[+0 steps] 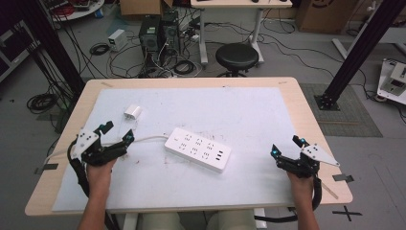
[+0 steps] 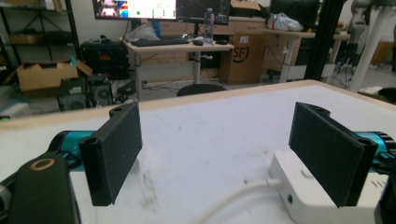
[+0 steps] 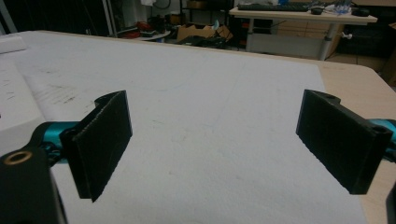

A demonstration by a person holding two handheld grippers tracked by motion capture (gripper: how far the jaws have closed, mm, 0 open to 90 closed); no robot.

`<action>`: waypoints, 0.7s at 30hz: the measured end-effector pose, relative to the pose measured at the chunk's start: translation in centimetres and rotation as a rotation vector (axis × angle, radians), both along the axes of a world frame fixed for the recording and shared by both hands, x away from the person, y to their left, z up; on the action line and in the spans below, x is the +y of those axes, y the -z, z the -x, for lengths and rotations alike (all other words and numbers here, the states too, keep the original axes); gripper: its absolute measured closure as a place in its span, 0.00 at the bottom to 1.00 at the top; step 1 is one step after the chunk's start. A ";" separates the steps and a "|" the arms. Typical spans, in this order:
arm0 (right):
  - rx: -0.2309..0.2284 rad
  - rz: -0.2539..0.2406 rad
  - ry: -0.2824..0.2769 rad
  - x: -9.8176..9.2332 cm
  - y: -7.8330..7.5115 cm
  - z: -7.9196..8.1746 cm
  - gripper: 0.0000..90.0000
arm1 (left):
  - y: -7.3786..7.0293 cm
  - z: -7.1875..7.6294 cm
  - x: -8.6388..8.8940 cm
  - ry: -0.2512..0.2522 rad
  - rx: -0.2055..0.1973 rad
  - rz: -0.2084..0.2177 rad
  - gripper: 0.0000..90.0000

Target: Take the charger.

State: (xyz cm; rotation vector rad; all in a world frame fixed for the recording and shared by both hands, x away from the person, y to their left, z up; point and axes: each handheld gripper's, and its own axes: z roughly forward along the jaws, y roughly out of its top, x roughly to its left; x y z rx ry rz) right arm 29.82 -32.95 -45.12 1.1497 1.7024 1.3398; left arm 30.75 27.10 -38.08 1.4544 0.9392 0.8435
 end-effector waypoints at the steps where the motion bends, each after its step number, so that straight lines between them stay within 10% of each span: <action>1: 0.000 -0.001 0.000 0.0 0.0 0.0 0.12 | -0.9 -0.4 0.0 0.001 0.011 -0.017 0.19; 10: -0.003 0.004 -0.003 0.0 0.0 0.0 0.12 | -7.4 -4.8 -1.0 0.040 0.103 -0.137 0.19; 21: 0.008 0.003 0.001 0.1 0.0 0.0 0.12 | -11.6 -8.1 -2.1 -0.021 0.173 -0.197 0.19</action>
